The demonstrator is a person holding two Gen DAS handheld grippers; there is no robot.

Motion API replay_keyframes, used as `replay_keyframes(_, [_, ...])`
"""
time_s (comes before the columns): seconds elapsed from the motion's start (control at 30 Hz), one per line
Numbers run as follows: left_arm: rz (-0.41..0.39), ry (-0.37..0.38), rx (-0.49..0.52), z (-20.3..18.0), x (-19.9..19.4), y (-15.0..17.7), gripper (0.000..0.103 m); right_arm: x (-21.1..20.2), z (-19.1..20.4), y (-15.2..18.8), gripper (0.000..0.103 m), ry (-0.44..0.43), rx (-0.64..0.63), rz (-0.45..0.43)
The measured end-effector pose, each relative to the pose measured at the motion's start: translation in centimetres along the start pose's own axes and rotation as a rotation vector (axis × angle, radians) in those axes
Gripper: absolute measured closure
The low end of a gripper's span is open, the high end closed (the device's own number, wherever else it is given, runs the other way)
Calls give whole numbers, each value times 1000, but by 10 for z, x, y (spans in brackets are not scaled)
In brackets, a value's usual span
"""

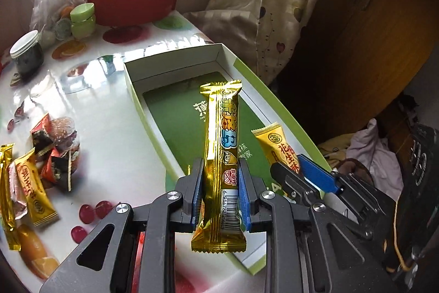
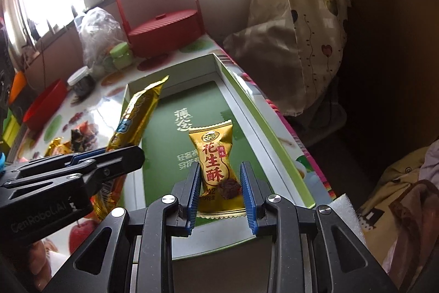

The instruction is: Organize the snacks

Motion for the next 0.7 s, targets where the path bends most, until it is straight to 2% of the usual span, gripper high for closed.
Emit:
replay_keyframes(0.1, [13,18,-12,-2,6,-2,79,3,-2,0,75,17,-8,5])
replay_keyframes(0.37, [44,0,-30,0,23,1,79,10,-2,2,75,25,-18,21])
replay_keyframes(0.7, [56,34,-31,1,22,-2,79,10,-1,3,72,44,-27,25])
Point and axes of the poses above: each gripper's, at about its wrist camera, not at the fingertips, and x roughly the way its jaws point, z to its left, y to its underside, the point moved 7 cm from there along x, roughly the way its jaws point, and after that the axes turned 11 degrees about -x, right-handed, at the moved point
